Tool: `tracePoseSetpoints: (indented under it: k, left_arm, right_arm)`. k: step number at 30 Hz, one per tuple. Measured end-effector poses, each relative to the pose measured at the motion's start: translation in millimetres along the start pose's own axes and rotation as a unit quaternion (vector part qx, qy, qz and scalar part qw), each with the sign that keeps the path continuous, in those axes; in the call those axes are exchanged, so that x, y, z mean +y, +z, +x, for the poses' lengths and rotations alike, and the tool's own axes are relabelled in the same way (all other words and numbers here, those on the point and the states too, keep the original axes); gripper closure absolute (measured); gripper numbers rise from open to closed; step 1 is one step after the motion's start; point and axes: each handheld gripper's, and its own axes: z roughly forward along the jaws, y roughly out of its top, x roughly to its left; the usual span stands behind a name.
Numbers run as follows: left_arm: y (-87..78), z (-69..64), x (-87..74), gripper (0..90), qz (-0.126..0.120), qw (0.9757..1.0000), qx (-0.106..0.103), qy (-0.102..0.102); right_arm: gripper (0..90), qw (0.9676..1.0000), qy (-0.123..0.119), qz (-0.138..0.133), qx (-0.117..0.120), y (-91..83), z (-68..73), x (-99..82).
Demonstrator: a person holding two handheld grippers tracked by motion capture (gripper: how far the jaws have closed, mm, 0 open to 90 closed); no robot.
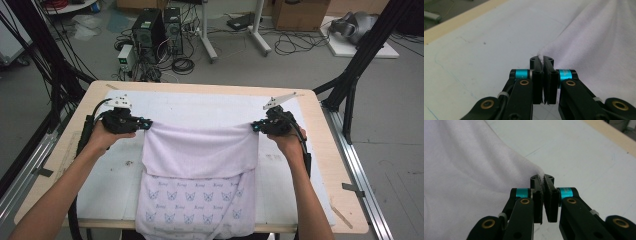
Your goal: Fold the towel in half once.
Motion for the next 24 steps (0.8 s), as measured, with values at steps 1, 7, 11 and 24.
tracePoseSetpoints:
  k: [1, 7, 11, 24]
  left_arm:
    - [-1.1, 2.7, 3.0, 86.8, 0.001, 1.0000, 0.003, 0.003]
    - [-8.1, 18.8, 16.7, 86.8, -0.015, 0.9998, 0.009, 0.003]
    - [-10.6, 29.2, 21.4, 86.8, -0.021, 0.9997, 0.015, 0.004]
    - [1.8, 55.3, 25.3, 86.8, -0.029, 0.9995, 0.011, 0.002]
  right_arm:
    - [86.8, 1.0000, 0.001, -0.003, -0.003, -0.7, -1.2, 2.7]
    - [86.7, 0.9996, -0.002, -0.022, -0.015, -4.1, -8.9, 20.0]
    - [86.7, 0.9992, -0.008, -0.032, -0.021, -6.0, -14.8, 33.0]
    - [86.7, 0.9985, 0.005, -0.042, -0.033, 10.5, -37.0, 48.9]
